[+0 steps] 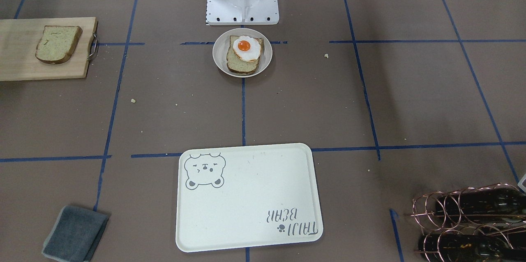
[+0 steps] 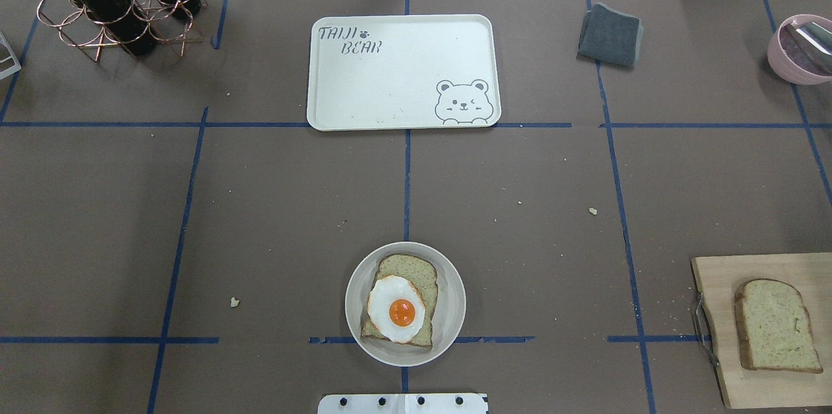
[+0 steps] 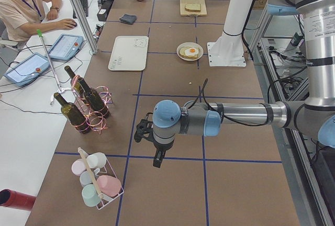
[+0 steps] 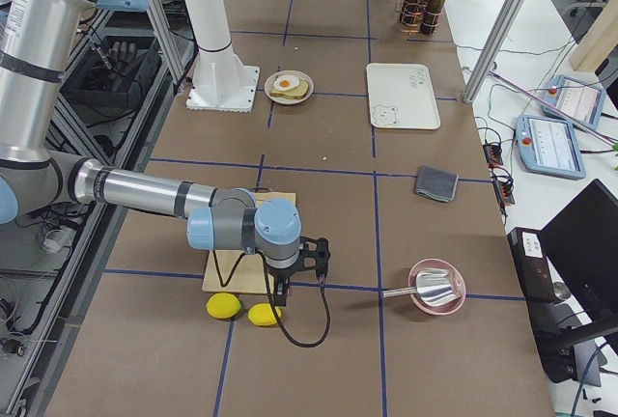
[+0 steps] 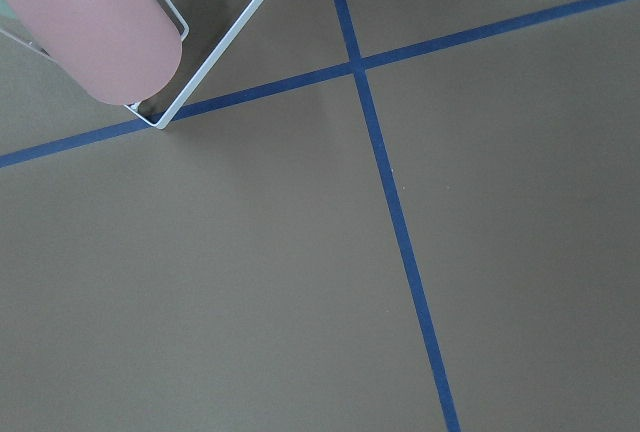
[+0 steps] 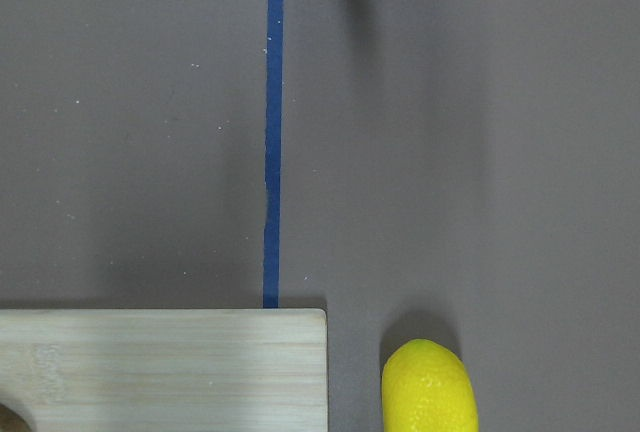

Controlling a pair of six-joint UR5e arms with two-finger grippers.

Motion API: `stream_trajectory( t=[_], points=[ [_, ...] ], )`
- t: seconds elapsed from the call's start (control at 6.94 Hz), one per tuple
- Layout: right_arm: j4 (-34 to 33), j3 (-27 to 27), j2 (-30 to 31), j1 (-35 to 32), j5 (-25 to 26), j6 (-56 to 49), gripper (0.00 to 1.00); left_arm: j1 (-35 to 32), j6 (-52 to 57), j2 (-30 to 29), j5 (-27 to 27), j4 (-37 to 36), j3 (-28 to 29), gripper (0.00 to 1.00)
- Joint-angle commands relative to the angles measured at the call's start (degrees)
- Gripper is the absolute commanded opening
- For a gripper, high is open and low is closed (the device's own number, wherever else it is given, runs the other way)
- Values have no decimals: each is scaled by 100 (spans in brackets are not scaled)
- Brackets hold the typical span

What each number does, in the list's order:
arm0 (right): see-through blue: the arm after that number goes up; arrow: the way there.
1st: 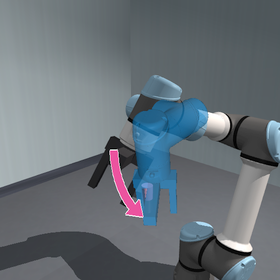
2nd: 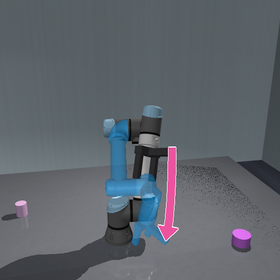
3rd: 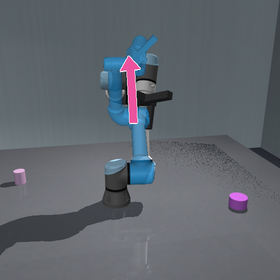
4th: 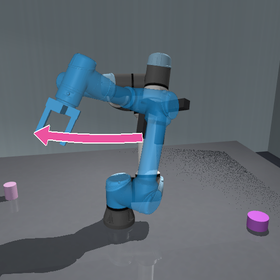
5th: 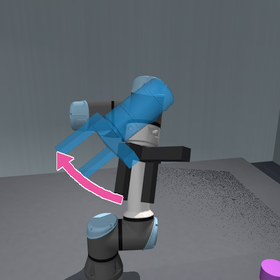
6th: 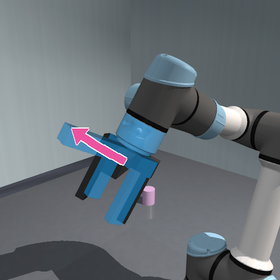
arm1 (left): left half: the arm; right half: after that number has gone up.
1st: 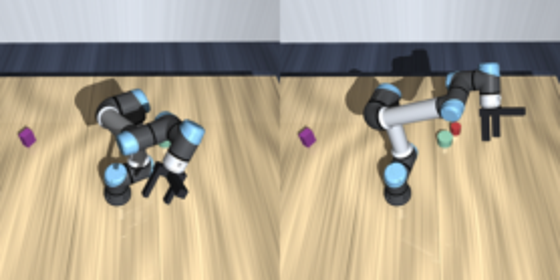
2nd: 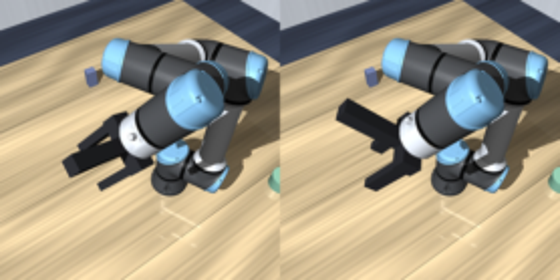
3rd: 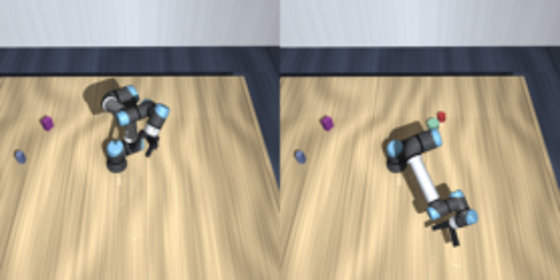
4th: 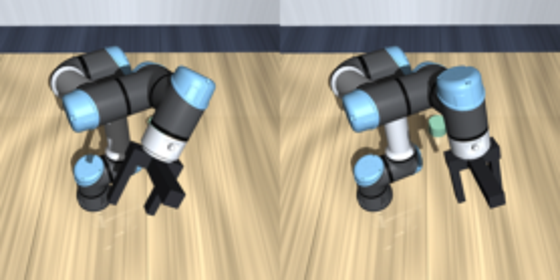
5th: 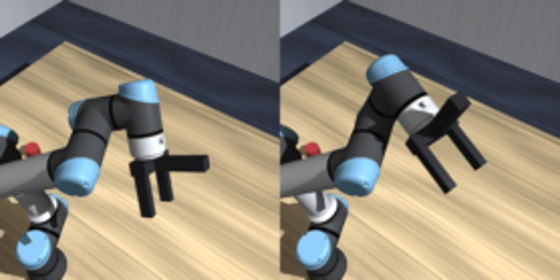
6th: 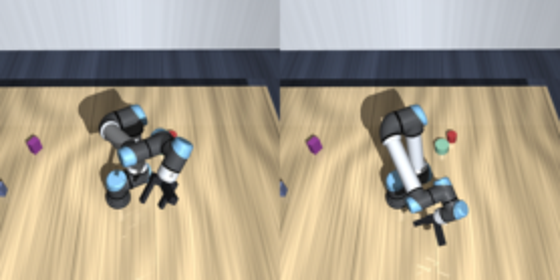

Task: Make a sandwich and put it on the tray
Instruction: 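Lower the right gripper toward the bread slice on the wooden board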

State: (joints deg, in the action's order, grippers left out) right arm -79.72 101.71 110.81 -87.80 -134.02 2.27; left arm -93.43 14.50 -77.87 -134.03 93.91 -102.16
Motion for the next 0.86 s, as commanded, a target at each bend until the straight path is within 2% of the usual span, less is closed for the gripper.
stream_trajectory(
  t=[0.0, 0.29, 0.58, 0.72],
  points=[
    [-17, -2, 2, 0, 7, -7, 100, 0, 0, 0, 0, 4, -58, 100],
    [96, 7, -6, 0, 7, -16, 100, 0, 0, 0, 0, 83, -67, 100],
    [1128, 7, 2, 96, 208, -33, 100, 0, -9, 9, 0, 293, -6, 100],
    [1464, 15, -41, 131, 122, 80, 100, 0, -9, 18, 0, 381, -6, 100]
  ],
)
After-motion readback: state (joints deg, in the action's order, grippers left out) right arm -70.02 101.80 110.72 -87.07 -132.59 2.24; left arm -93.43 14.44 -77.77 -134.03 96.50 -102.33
